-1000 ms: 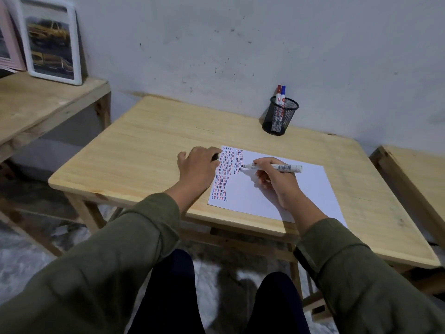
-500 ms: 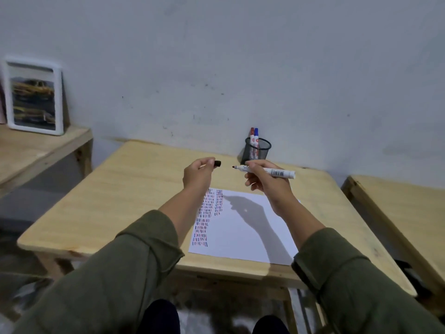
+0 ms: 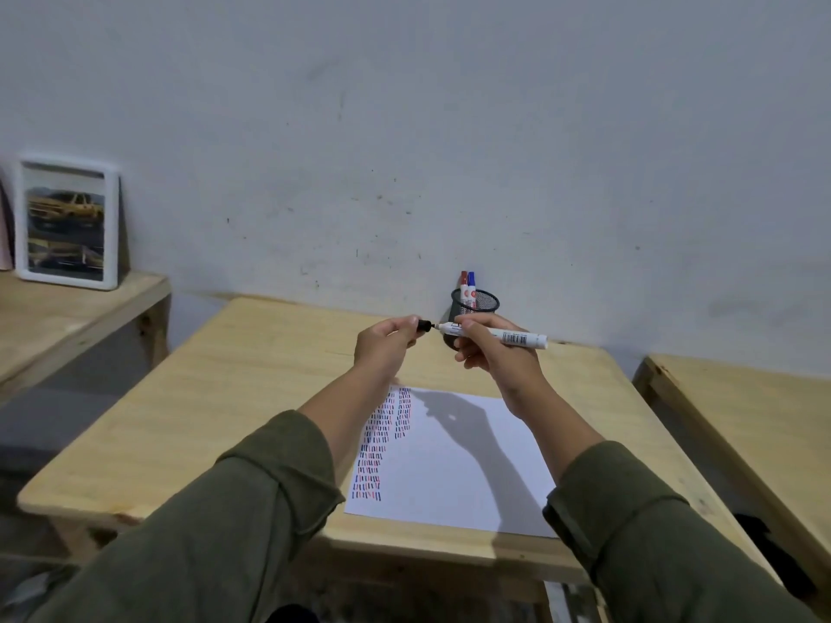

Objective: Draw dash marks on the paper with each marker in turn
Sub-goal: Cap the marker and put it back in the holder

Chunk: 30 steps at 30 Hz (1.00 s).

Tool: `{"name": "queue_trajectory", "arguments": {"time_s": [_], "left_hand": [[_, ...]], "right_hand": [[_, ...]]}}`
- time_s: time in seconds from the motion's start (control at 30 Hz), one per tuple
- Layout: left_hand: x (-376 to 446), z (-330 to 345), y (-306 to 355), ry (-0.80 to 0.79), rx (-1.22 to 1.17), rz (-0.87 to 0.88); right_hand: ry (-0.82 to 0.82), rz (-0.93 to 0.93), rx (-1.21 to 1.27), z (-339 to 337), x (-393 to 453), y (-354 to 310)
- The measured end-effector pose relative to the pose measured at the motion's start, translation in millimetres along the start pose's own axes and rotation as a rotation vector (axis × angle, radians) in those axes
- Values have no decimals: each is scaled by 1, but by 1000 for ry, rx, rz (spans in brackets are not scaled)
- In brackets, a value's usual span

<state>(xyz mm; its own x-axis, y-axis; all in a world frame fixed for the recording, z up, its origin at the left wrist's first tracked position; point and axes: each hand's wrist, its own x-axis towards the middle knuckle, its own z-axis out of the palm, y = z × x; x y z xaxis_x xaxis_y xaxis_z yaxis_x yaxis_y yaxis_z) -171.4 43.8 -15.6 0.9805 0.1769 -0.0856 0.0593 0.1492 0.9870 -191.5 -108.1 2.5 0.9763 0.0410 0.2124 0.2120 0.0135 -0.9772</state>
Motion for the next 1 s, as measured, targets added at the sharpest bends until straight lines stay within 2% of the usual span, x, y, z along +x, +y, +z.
{"name": "queue_trajectory", "arguments": {"time_s": [0.2,0.33,0.43,0.53,0.67,0.87,1.0], "left_hand": [[-1,4,1,-34,31,-34],[-2,5,9,-69,-30,-138],[-1,5,14,-78,-126,-220],[-3,13,17,-63,-295,-276],[-8,27,13,-23,-464,-267],[-12,35,6,22,-458,-186],[-6,32,5,31,-316,-117]], "right_hand": [[-20,-2,-7,1,1,0],[-60,-34,-87,1,1,-3],[-80,-60,-118,2,2,-6],[-50,-58,-31,5,2,-6],[44,-18,149,10,-1,-2],[142,54,331,16,-8,7],[15,90,326,9,-10,7]]}}
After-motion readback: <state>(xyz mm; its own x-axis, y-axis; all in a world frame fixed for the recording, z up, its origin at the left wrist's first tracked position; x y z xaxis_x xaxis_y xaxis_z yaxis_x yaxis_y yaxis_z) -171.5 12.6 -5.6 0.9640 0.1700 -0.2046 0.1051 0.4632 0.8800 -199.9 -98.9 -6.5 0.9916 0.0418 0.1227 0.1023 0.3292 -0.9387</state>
